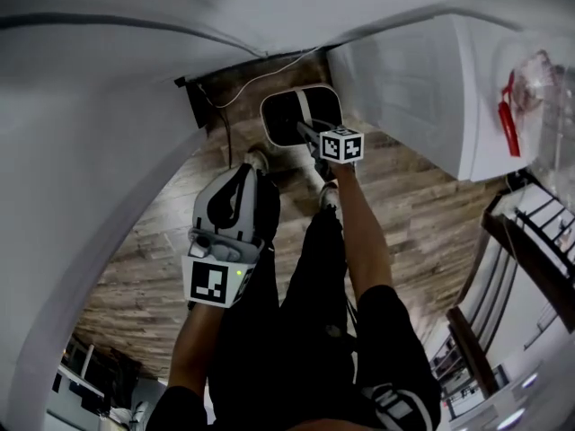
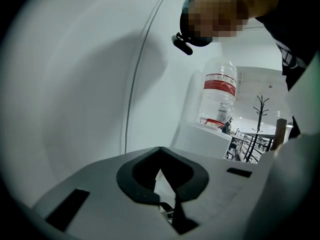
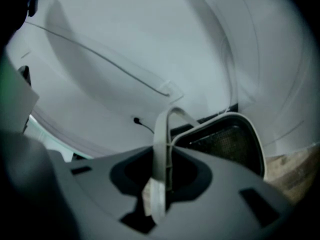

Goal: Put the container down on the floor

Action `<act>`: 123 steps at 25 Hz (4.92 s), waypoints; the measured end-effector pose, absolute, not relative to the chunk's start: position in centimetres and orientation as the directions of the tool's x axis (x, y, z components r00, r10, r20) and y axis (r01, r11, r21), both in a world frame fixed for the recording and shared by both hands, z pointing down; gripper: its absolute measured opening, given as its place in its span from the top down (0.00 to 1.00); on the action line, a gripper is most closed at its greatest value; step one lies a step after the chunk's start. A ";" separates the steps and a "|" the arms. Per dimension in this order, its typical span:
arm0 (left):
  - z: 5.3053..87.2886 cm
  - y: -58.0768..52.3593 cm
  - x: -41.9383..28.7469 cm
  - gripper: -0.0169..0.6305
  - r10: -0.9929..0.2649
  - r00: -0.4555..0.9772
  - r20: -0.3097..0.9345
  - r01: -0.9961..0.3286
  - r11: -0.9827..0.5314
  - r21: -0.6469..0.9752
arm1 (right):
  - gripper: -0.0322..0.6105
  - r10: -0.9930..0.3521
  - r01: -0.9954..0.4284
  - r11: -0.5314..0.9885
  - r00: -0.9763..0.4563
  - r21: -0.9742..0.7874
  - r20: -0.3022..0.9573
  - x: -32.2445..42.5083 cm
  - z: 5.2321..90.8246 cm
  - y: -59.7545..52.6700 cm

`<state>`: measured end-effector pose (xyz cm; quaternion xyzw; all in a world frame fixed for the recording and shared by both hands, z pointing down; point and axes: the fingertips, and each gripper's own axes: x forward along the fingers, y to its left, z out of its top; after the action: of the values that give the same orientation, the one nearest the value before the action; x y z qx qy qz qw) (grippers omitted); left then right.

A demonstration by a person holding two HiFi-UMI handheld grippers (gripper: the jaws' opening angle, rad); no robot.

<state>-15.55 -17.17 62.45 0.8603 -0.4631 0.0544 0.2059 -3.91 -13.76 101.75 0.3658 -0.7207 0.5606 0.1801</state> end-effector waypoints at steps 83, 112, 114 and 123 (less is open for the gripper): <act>51.7 -9.3 -10.9 0.93 -0.866 0.437 0.243 -0.866 -0.332 0.373 | 0.83 -0.339 -0.940 0.106 -0.341 -0.325 0.877 4.7 87.3 -8.4; 35.1 2.8 -4.9 0.93 -0.923 0.362 0.132 -0.910 -0.319 0.264 | 0.89 -0.670 -0.838 0.438 -0.545 -0.324 0.504 10.3 48.6 -0.6; 34.3 2.8 -5.6 0.93 -0.919 0.372 0.133 -0.907 -0.329 0.265 | 0.89 -0.708 -0.846 0.421 -0.532 -0.328 0.465 10.1 46.0 -0.3; 30.8 4.7 -7.3 0.93 -0.907 0.407 0.109 -0.906 -0.385 0.174 | 0.90 -0.821 -0.879 0.401 -0.470 -0.257 0.324 8.3 36.8 4.0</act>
<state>-7.26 4.65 30.79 0.8323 -0.5446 -0.0020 0.1033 8.35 3.96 36.82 0.5098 -0.8339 0.1987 0.0725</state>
